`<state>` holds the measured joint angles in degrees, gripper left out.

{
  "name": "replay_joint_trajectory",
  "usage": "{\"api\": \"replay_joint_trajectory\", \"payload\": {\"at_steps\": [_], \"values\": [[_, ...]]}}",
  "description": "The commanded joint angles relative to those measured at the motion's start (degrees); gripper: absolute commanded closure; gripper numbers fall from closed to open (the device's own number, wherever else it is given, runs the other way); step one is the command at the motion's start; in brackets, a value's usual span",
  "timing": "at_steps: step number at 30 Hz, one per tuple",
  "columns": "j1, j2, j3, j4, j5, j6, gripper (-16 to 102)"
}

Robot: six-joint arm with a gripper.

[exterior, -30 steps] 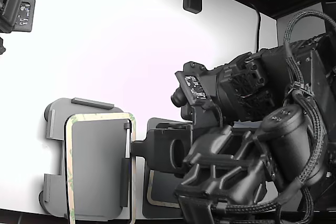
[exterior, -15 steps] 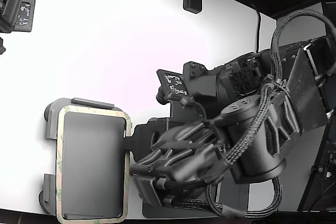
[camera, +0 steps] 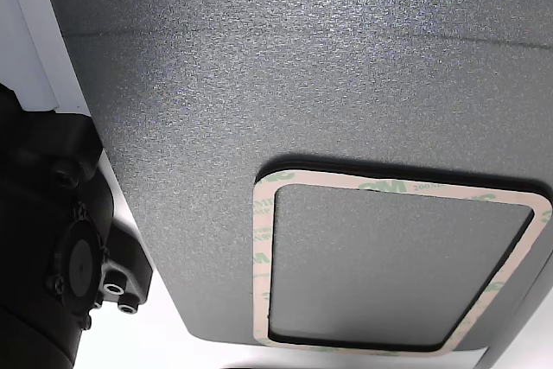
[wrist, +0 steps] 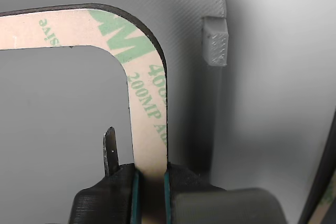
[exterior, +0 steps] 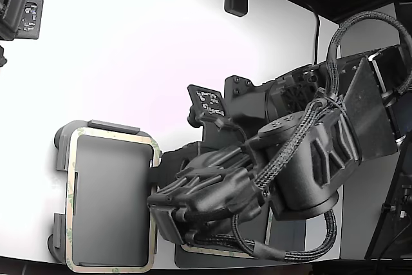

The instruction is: Grab top frame and put it into gray box.

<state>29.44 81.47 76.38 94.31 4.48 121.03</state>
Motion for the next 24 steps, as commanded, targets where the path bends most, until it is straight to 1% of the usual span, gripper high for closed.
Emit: {"api": "replay_joint_trajectory", "payload": {"at_steps": [1,24], "values": [[-1.1,1.5,-0.6,0.6,-0.4,0.0,99],[-2.6,1.1,0.5,0.4,-2.4,-0.8,99]]}}
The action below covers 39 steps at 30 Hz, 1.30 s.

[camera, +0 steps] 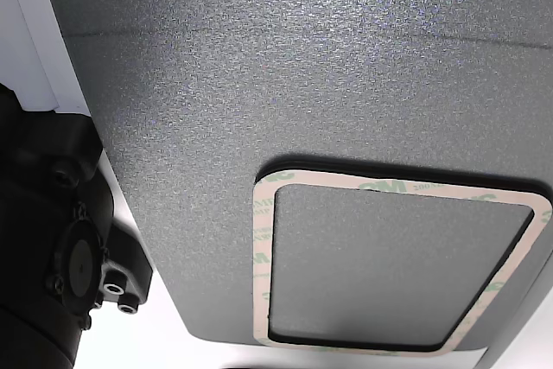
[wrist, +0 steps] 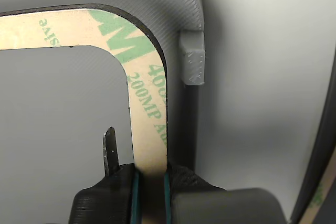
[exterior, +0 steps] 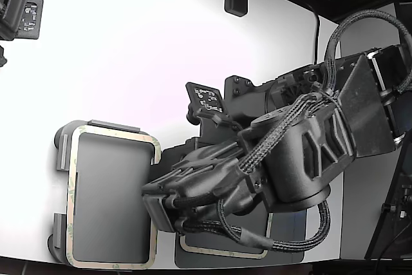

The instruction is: Grab top frame and put it into gray box.

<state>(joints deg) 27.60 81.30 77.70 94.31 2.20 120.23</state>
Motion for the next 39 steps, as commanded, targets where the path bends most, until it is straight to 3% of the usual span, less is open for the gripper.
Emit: {"api": "replay_joint_trajectory", "payload": {"at_steps": [1,39], "values": [[-0.9,1.2,-0.6,0.2,-0.1,0.0,99],[-2.0,2.5,4.9,-5.3,-0.9,-0.2,99]]}}
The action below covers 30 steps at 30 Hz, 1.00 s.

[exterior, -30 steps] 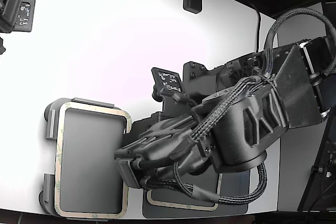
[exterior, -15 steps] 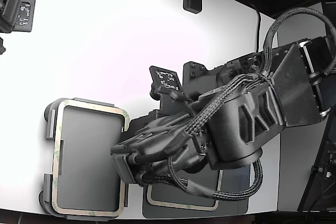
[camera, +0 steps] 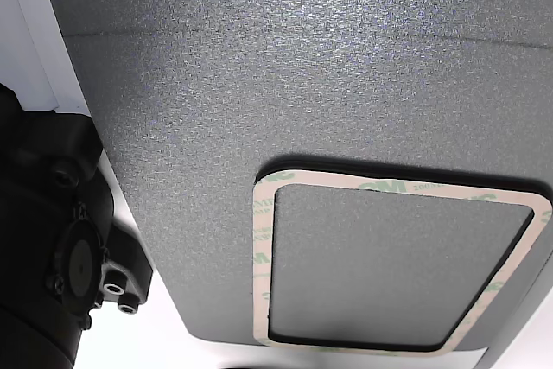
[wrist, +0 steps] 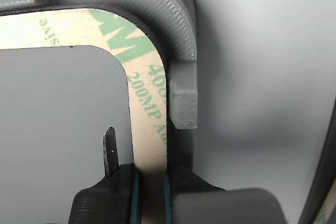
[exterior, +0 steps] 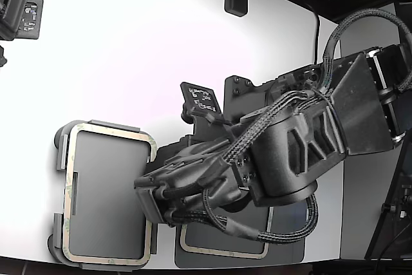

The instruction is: Grab top frame and put it into gray box.

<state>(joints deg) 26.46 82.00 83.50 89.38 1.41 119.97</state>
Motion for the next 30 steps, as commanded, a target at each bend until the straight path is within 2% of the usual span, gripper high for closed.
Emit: {"api": "replay_joint_trajectory", "payload": {"at_steps": [1,9,14,15,16,17,18,23,28,30], "values": [[-0.9,1.8,-0.8,-0.4,-0.1,0.2,99],[-0.9,1.4,-1.1,-0.8,-0.4,0.0,97],[-0.9,1.5,-1.0,-0.7,-0.2,-0.3,78],[-0.9,1.6,-0.9,-1.0,-0.1,-0.3,59],[-0.9,1.6,-0.9,-1.0,-0.1,-0.3,29],[-0.9,1.4,-0.9,-1.2,-0.1,-0.3,-14],[-0.9,1.4,-0.7,-1.5,0.0,-0.3,-12],[-1.0,1.2,-1.4,-2.4,1.1,-0.9,-14],[-1.0,1.1,-9.5,1.8,4.6,-3.0,-13],[-1.0,2.6,-10.9,1.8,7.2,-4.6,-2]]}}
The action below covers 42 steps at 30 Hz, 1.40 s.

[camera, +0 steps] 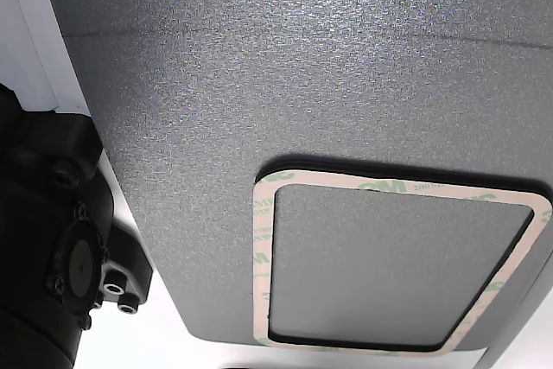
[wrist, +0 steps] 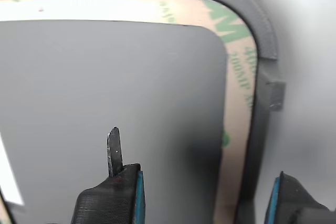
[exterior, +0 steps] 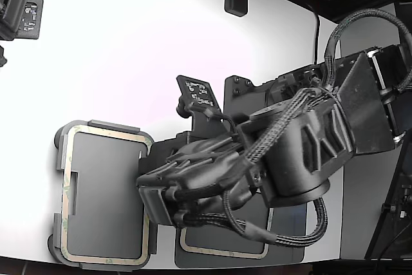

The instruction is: Grab top frame and put it into gray box.

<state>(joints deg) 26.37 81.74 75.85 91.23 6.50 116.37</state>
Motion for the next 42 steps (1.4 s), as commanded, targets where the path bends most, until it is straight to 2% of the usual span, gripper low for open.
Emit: {"api": "replay_joint_trajectory", "payload": {"at_steps": [1,2,4,6,7,11,13,15,18,20,26,39,42], "values": [[-0.9,3.9,-3.9,-0.2,3.6,-1.9,-3],[-1.1,4.7,-4.3,-0.5,4.6,-4.4,-7],[-1.8,6.4,-4.7,-1.4,4.8,-18.5,-7],[-2.6,7.8,-5.2,-1.2,5.6,-21.5,-9],[-3.1,9.1,-5.1,-1.2,6.2,-23.0,-14],[-5.5,17.4,-0.9,-3.3,10.3,-41.6,-14],[-7.2,25.0,7.4,-8.8,14.2,-57.8,-14],[-10.0,35.0,18.5,-18.5,14.9,-72.4,-14],[-14.5,47.3,32.3,-28.0,12.0,-89.4,-14],[-17.8,53.0,38.6,-30.4,8.3,-96.9,-14],[-25.8,67.7,54.8,-33.3,1.1,-104.3,-14],[-32.1,86.1,75.1,-37.2,-4.7,-109.9,-13],[-31.8,87.3,75.3,-36.2,-7.1,-112.1,-14]]}}
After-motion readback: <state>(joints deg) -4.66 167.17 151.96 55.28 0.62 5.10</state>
